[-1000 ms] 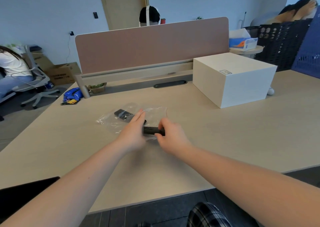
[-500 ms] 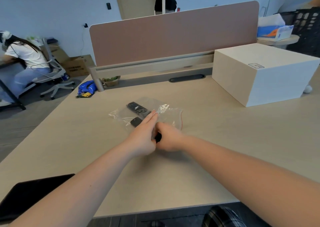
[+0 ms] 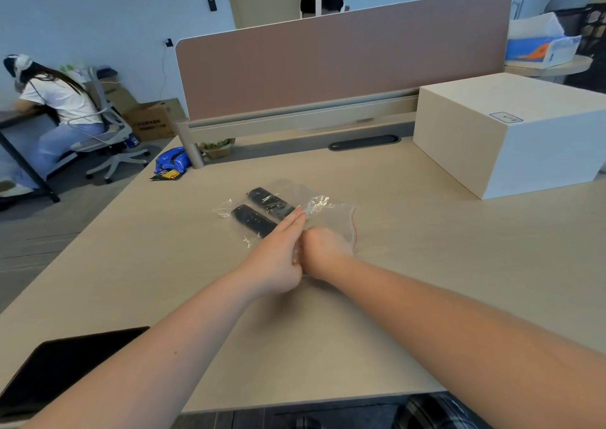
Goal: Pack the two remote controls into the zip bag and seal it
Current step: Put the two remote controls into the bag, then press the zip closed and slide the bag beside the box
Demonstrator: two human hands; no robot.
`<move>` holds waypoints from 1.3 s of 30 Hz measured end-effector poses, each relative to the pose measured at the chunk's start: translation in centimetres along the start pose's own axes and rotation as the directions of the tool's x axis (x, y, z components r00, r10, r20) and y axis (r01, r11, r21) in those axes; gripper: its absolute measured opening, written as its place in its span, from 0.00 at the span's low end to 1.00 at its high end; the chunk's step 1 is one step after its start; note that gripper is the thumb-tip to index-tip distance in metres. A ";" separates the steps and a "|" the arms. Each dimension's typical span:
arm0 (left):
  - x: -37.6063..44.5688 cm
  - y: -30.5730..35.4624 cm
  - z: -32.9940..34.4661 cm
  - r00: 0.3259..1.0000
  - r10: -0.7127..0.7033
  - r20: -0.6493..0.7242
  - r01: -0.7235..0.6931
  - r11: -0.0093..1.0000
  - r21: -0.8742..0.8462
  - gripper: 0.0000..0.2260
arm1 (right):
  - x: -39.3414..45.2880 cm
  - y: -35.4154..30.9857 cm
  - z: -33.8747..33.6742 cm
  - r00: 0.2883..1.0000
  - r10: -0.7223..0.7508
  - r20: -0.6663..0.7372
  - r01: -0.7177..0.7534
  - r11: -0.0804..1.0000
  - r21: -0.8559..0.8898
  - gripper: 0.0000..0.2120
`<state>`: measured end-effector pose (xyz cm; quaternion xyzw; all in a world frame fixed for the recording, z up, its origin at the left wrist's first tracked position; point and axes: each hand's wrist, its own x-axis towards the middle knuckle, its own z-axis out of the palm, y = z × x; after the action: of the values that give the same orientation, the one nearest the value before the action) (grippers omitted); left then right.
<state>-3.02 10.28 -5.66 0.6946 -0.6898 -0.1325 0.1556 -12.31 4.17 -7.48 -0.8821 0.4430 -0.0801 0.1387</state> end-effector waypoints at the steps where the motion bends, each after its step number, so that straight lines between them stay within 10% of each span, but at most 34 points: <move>1: 0.0 -0.1 0.0 1.000 0.000 0.004 0.000 1.000 0.000 0.36 | 0.2 -0.1 0.0 1.000 -0.012 0.020 0.012 1.000 -0.023 0.14; 10: 0.2 -0.3 0.0 0.999 0.012 0.033 -0.013 1.000 0.014 0.36 | 0.2 1.4 -0.2 0.997 -0.051 0.058 0.047 0.997 0.057 0.15; 17: -0.9 0.0 0.0 0.999 0.051 0.012 -0.052 0.995 0.086 0.32 | -3.4 6.2 -3.4 0.813 -0.078 -0.576 0.162 0.982 0.096 0.16; 20: -1.7 0.5 0.3 0.992 0.096 0.076 -0.109 0.975 0.191 0.25 | -3.7 7.8 -4.2 0.946 -0.031 -0.323 0.052 0.997 0.054 0.33; 24: -2.5 0.5 1.0 0.991 0.112 0.076 -0.132 0.921 0.367 0.26 | -3.6 9.1 -3.8 0.992 -0.087 -0.089 0.076 0.990 -0.115 0.29; 32: -3.7 -1.4 1.1 0.970 0.194 -0.148 -0.113 0.895 0.431 0.09 | -3.8 8.7 -3.3 0.993 -0.118 0.024 0.120 0.980 -0.157 0.24; 39: -3.0 -1.5 1.1 0.881 0.222 -0.417 -0.080 0.940 0.331 0.15 | -3.9 6.8 -3.0 0.930 -0.365 -0.054 0.358 0.928 -0.104 0.25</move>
<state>-2.10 13.25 -7.37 0.6652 -0.6998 0.1517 0.2117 -20.60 2.87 -6.91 -0.9505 0.2810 -0.1155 0.0645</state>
